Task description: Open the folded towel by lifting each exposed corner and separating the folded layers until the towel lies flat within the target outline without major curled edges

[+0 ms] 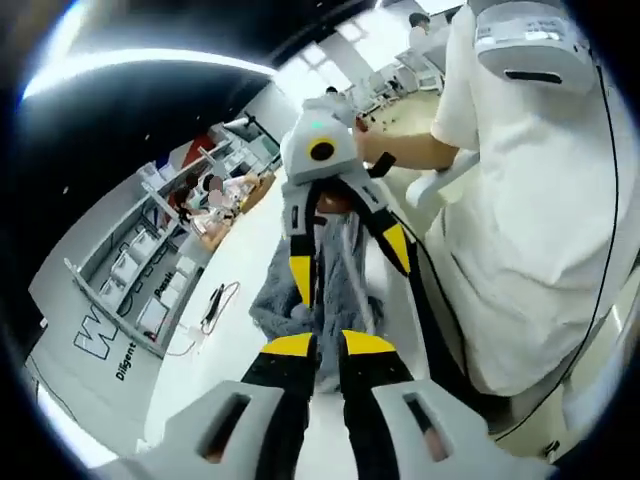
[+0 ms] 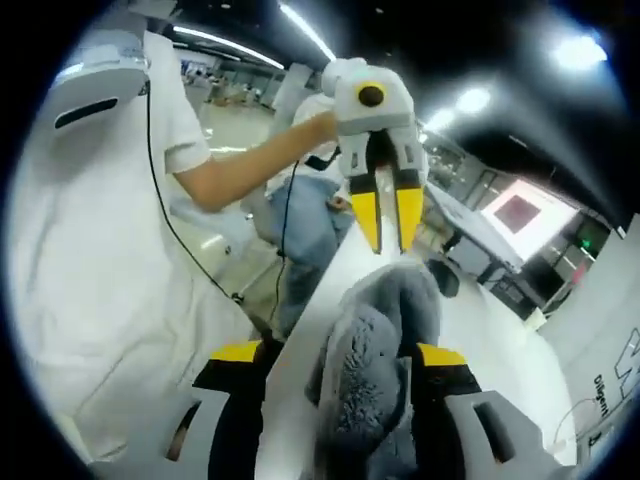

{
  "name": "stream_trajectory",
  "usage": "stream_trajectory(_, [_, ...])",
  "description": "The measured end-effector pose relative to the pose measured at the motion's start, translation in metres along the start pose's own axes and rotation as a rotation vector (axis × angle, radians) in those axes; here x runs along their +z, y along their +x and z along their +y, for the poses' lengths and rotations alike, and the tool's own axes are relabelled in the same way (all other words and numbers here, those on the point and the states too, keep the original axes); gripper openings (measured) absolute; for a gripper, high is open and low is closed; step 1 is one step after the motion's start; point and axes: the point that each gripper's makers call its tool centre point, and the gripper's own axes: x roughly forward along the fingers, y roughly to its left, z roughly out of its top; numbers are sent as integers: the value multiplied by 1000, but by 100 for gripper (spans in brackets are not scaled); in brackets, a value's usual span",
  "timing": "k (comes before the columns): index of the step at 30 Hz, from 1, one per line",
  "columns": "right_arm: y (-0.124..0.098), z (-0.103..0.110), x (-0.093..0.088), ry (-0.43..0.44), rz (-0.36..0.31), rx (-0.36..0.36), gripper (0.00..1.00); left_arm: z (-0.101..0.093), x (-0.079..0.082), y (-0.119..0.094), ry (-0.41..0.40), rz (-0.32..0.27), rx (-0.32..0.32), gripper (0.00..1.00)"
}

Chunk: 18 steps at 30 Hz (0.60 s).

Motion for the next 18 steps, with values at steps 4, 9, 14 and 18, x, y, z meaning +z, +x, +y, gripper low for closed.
stream_trajectory(4, [-2, 4, 9, -27, -24, 8, 64, -8, 43, -9, 46, -159, -18, 9])
stream_trajectory(9, [-4, 4, 17, 8, -67, 5, 68, -10, 56, -15, 65, -211, -26, 12])
stream_trajectory(14, [-9, 4, 9, -8, -40, -33, 68, 2, 66, -12, 132, -227, 12, 8])
stream_trajectory(18, [-23, -6, 0, -19, -8, -119, 68, -3, 75, 3, 160, -242, -49, 1])
